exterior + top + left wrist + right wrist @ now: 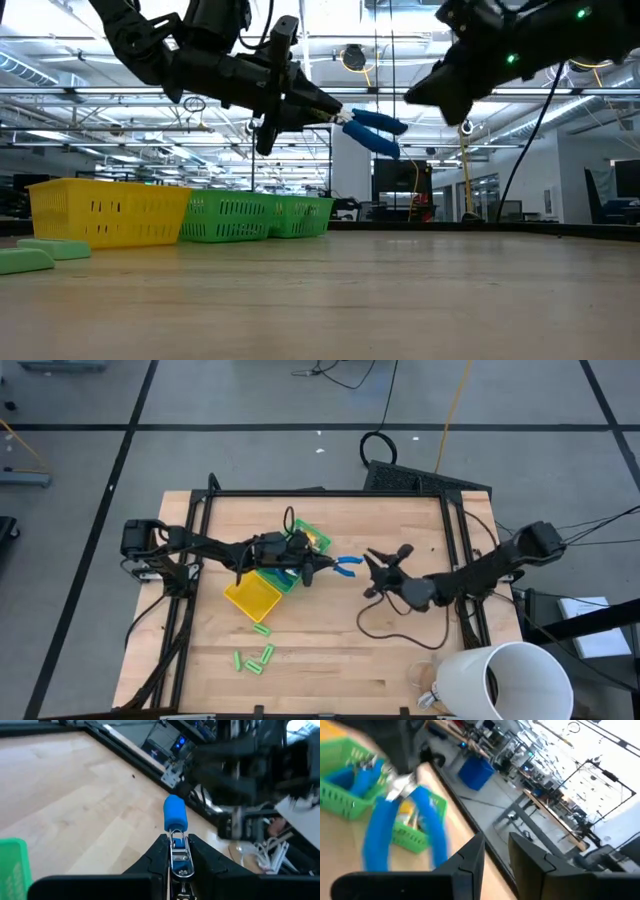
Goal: Pick & Place School Supplies
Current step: Put the blue hole puncher into the bottom green bin
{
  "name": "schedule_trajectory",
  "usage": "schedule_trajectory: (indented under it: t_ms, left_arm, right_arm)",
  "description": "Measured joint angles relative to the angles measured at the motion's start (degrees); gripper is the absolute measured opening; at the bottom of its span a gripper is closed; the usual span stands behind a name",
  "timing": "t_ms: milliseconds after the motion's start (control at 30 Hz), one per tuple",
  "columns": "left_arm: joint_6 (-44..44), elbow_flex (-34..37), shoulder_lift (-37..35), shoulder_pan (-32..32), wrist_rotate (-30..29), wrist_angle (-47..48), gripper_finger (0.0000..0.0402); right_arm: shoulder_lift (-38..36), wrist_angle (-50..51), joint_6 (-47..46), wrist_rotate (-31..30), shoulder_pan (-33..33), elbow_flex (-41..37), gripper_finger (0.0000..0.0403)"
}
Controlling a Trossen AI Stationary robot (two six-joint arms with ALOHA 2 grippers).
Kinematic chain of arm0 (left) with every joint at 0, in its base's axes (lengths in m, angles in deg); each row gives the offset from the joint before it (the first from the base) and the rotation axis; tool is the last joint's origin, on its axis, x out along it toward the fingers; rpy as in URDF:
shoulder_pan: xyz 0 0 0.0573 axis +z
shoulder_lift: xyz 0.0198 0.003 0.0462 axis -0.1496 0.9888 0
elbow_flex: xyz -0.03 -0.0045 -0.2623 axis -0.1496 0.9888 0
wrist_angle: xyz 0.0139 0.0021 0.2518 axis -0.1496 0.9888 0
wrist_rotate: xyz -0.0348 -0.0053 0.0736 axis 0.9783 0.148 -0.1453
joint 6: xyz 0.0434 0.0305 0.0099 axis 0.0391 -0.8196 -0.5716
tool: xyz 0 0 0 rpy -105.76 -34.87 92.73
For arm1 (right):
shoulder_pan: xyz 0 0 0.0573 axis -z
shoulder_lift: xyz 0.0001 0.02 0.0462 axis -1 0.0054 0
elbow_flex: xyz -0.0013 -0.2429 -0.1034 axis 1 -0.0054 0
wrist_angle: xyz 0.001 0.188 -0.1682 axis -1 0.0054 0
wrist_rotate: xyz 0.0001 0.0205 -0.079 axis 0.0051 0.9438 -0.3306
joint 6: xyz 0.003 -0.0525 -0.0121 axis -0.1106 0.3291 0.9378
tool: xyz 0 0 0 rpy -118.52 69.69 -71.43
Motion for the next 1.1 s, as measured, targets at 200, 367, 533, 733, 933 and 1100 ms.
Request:
schedule_trajectory:
  t_ms: [200,367,533,733,933,1100]
  left_arm:
    - [0.4,0.1,-1.9,2.2,4.3,4.1,0.0047]
    - [0.0,0.0,-8.7,5.4,12.2,15.8,0.0047]
    - [-0.2,0.0,-19.4,7.7,15.3,35.4,0.0047]
    - [-0.2,0.0,-32.3,9.0,12.2,55.3,0.0047]
    - [-0.9,0.6,-38.6,12.4,10.0,68.8,0.0047]
    - [-1.4,3.6,-36.7,15.0,12.8,65.2,0.0047]
  right_arm:
    - [-10.9,0.1,-9.6,14.5,-1.1,-8.3,0.0083]
    - [-22.3,-0.3,-18.9,23.6,0.8,-17.5,0.008]
    - [-31.7,-0.1,-21.1,23.4,0.9,-24.1,0.008]
    - [-36.5,-0.1,-22.3,23.4,0.9,-27.2,0.0077]
    - [-36.7,-0.3,-21.8,23.4,1.0,-27.5,0.0079]
    - [-36.7,-0.5,-20.9,23.4,1.0,-27.5,0.0074]
